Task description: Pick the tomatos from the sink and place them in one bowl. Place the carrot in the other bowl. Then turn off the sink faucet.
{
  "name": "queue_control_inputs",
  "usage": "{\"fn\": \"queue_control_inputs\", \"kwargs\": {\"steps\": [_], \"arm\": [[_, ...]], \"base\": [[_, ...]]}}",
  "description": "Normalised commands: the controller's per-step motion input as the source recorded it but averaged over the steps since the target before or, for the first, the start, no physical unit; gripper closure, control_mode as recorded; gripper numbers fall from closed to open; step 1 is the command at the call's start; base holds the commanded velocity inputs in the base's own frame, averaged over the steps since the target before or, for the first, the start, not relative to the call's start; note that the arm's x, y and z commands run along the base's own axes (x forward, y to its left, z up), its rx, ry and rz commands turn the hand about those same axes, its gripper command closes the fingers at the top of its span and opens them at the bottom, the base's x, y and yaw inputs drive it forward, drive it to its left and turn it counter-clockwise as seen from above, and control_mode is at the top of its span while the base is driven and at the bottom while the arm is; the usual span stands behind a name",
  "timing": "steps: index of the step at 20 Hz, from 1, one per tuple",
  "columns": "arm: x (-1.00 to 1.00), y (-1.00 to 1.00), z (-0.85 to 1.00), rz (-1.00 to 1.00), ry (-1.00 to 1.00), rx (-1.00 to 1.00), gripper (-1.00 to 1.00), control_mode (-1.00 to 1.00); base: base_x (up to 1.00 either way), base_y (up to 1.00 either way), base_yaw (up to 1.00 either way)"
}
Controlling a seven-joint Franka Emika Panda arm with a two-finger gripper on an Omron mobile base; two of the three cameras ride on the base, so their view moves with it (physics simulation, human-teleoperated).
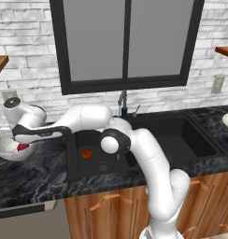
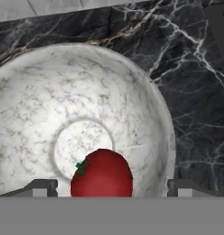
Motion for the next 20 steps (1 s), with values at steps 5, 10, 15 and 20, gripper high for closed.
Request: {"fn": "queue_control_inputs", "kwargs": {"steps": [5, 10, 15, 20], "arm": [[0.00, -0.11, 0.33, 0.00, 0.00, 0.00, -1.00, -1.00], [-0.09, -0.26, 0.41, 0.00, 0.00, 0.00, -1.00, -1.00], [-0.24, -0.57, 0.02, 0.00, 0.00, 0.00, -1.00, -1.00], [-0.13, -0.77, 0.00, 0.00, 0.00, 0.00, -1.00, -1.00]], "base": [[0.00, 0.00, 0.00], [0.00, 0.00, 0.00], [0.00, 0.00, 0.00], [0.00, 0.00, 0.00]]}}
